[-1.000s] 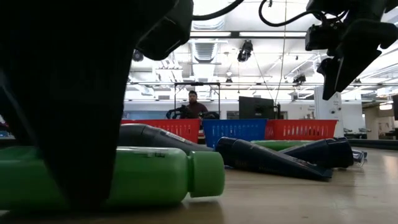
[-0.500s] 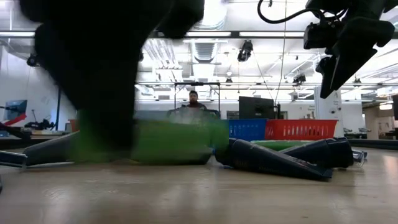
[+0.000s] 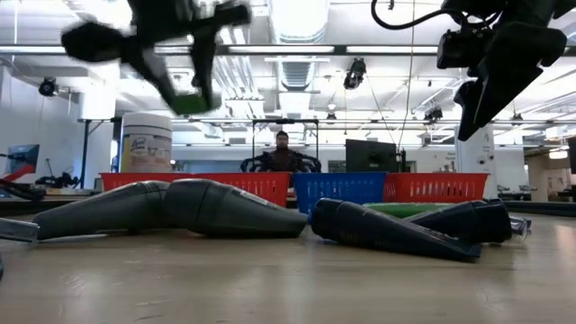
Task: Pick & Place Travel size toiletries
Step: Put the green shampoo into the left red bin
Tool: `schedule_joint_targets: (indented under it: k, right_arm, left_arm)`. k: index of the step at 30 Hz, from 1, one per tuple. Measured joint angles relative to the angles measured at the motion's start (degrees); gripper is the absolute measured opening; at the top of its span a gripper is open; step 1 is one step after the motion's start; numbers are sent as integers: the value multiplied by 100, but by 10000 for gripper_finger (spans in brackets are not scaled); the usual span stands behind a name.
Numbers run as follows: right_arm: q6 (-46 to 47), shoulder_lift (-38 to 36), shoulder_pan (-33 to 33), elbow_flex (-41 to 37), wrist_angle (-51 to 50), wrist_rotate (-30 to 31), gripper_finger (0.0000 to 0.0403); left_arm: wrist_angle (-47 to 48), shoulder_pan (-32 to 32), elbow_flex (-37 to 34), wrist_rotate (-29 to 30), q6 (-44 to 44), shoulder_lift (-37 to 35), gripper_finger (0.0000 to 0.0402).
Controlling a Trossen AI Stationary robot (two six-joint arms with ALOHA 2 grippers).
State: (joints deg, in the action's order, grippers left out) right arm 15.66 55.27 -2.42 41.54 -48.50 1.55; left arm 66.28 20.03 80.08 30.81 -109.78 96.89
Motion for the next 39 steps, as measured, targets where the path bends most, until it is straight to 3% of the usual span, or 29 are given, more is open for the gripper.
schedule_joint_targets:
  k: [7,13,17,22,27,32,36,39]
  right_arm:
    - [343,0,0,0,15,-321,358]
    - [600,4,16,0,384,-790,353]
    - [1142,85,31,2,868,-904,361]
    - [1474,499,73,2,1706,-1631,368]
    - [1794,1157,238,13,1819,-1663,368]
    - [2002,1749,597,96,1830,-1701,368]
    - [1995,2359,1076,276,2080,-1569,368]
    - [1720,2780,1540,497,2239,-832,368]
  left_arm:
    - [-1240,-794,-1942,-795,562,-1008,182]
    - [-1851,-1117,-2816,-930,1197,-1611,195]
    - [-1830,-1216,-2933,-1042,1545,-1750,201]
    - [-1826,-1243,-2975,-1039,1736,-1776,223]
    - [-1827,-1241,-2752,-1041,2220,-1790,247]
    - [-1684,-1241,-2348,-1040,3314,-1836,252]
    - [-1661,-1237,-2112,-1041,4505,-1949,252]
    - [-1655,-1239,-2074,-1040,5231,-2133,252]
